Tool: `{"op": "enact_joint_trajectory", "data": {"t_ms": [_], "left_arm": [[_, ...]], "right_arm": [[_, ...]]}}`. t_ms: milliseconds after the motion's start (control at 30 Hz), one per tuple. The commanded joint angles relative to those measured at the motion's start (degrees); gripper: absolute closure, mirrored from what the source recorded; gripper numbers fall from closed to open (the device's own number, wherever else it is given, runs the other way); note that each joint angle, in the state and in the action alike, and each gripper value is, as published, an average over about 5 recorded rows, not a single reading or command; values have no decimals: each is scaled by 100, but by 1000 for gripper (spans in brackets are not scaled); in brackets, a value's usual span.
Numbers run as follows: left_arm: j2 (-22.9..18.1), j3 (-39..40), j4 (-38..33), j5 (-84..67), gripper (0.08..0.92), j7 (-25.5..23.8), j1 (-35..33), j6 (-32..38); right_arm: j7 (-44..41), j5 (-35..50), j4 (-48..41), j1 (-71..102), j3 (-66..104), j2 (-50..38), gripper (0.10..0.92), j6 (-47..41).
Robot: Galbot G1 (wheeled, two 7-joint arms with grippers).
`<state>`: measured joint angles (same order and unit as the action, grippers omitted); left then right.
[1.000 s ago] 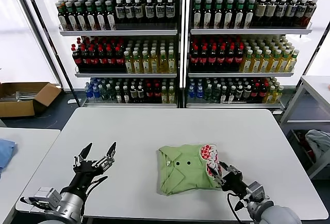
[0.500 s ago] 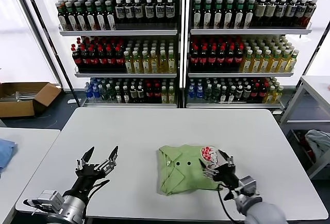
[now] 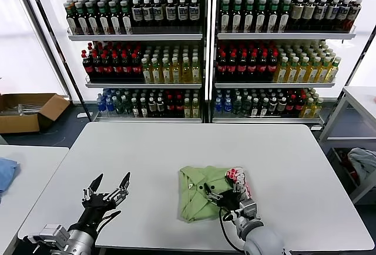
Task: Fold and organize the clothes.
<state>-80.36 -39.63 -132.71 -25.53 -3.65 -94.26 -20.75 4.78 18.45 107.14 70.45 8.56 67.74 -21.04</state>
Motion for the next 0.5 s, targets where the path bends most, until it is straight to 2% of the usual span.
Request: {"op": "enact_joint_trajectory", "data": {"t_ms": [33, 267, 500], "left_arm": [[0, -43, 38, 0, 177, -26, -128, 65], [74, -169, 65, -26, 177, -69, -130, 84], [214, -313, 164, -47, 177, -218, -102, 138]], "right_arm": [[49, 255, 231, -29, -82, 85, 203, 307], [-80, 770, 1702, 282, 878, -313, 203, 609], [-504, 841, 1763, 1289, 2771, -261, 203, 894]]}}
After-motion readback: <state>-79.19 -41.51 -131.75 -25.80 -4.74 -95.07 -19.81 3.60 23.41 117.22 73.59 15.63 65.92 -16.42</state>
